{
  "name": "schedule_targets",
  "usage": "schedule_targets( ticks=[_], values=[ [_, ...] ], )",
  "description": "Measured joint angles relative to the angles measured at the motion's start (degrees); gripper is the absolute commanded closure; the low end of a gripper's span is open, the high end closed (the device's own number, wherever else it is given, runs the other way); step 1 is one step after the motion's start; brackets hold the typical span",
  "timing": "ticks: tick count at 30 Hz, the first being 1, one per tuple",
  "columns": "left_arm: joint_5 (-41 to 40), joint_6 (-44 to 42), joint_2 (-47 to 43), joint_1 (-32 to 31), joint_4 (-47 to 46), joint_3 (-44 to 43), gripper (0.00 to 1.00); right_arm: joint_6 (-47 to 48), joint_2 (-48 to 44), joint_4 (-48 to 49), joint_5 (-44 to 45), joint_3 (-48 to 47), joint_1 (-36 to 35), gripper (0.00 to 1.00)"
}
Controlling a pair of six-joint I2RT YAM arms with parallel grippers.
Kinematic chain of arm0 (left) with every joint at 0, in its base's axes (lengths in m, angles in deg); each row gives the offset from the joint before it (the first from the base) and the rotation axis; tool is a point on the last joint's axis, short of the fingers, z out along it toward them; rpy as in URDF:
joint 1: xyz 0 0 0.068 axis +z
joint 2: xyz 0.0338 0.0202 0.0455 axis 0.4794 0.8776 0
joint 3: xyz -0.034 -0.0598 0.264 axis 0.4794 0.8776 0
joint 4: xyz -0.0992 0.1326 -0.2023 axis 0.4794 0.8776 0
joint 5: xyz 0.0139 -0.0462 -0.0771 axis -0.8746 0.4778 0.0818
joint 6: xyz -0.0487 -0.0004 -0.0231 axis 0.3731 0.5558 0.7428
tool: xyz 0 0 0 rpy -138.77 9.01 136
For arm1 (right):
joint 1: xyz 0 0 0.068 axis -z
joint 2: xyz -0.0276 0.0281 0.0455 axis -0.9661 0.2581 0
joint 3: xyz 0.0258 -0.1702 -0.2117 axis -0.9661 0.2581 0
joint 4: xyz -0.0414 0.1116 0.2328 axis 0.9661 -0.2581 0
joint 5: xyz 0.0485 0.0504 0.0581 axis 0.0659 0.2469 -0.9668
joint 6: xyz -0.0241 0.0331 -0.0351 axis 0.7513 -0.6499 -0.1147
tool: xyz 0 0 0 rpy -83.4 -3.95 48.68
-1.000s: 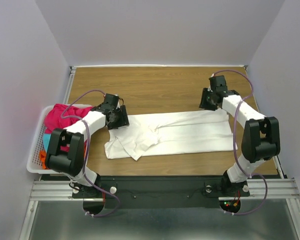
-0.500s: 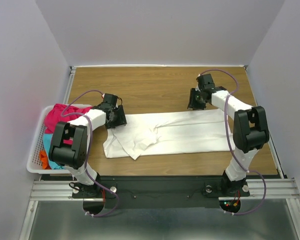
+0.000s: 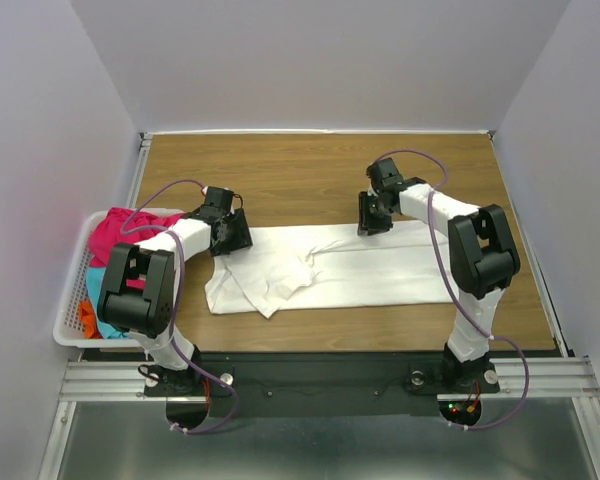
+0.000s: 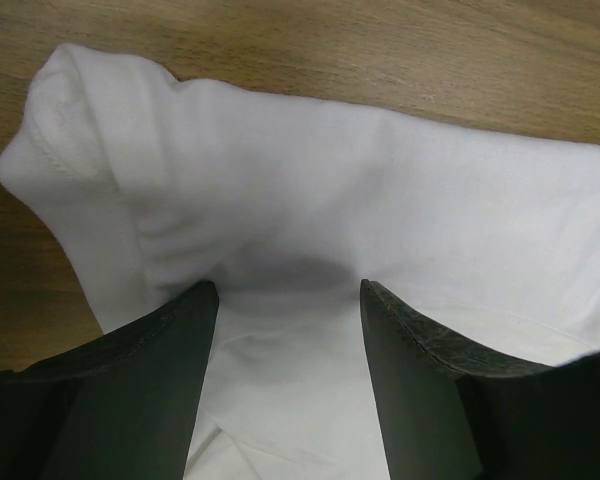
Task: Fold and stack the t-shirts
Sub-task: Fold the tshirt
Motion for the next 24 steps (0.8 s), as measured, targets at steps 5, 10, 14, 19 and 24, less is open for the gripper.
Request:
schedule_targets(
  ticks=[5,10,14,19,24],
  values=[
    [0.1,0.0,0.0,0.0,0.0,0.0,0.3,0.0,-0.4,-1.0,0.1,1.4,-1.2,0.6],
    [0.2,0.0,0.0,0.2,-0.1,0.0,0.3,-0.1,-2.7,-1.8,0.2,4.4,-1.9,0.6],
    [0.3,0.0,0.0,0.3,-0.1,0.0,0.3,-0.4,-5.9,-3.2,0.3,7.9,-1.9,0.6],
    [0.4,0.0,0.0,0.3,-0.1,0.0,0.3,-1.1,-8.1,-3.7,1.2,11.0,-1.9,0.61],
    [0.5,0.0,-0.1,0.3,-0.2,0.2,0.3,-2.1,-9.9,-2.1,3.3,14.5,-1.9,0.63]
  ],
)
